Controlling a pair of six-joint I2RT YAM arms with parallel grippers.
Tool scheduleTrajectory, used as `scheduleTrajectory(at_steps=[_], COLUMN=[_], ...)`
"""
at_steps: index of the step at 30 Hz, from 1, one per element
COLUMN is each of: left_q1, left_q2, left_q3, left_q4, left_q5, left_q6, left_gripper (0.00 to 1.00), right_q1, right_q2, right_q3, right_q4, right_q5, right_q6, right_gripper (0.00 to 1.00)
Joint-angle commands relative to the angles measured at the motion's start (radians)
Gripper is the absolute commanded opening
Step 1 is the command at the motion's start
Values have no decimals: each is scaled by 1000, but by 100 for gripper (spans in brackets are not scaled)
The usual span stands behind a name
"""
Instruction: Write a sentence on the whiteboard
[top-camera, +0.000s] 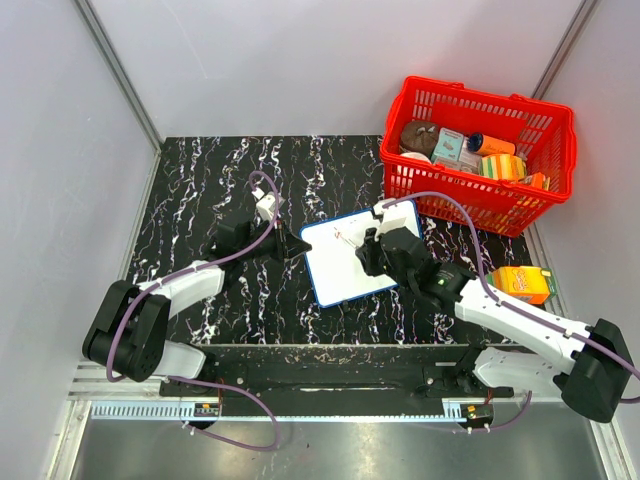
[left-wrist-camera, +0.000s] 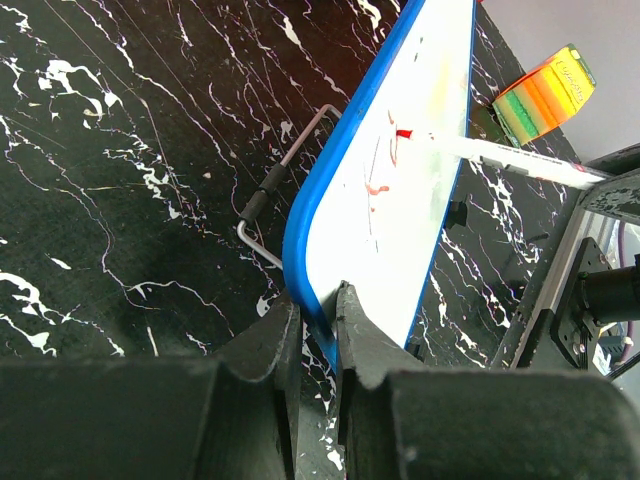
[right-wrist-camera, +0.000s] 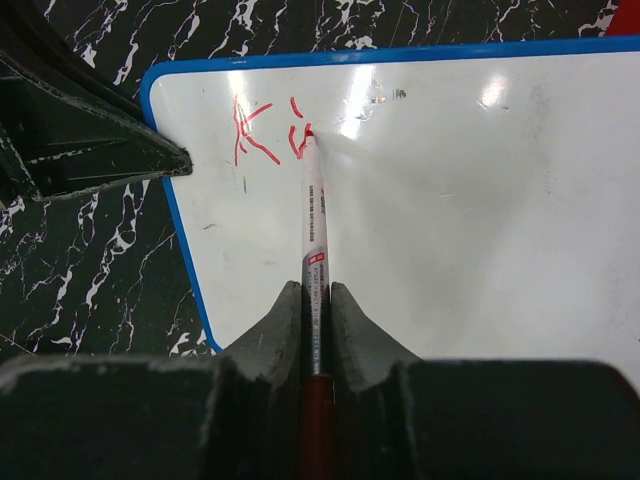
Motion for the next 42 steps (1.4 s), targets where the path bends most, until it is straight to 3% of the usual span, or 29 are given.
scheduleTrajectory(at_steps=[1, 42], left_q1=[3, 3], left_q2=[14, 16], left_q3=[20, 22], left_q4=[-2, -8], left_q5=[-137, -142], left_q6=[156, 161], left_gripper=[0, 0], right_q1=[-8, -14], right_q2=[19, -56], right_q3=[35, -55], right_q4=[20, -30], right_q5=[59, -5], right_q6=[-13, 27], right_gripper=[0, 0])
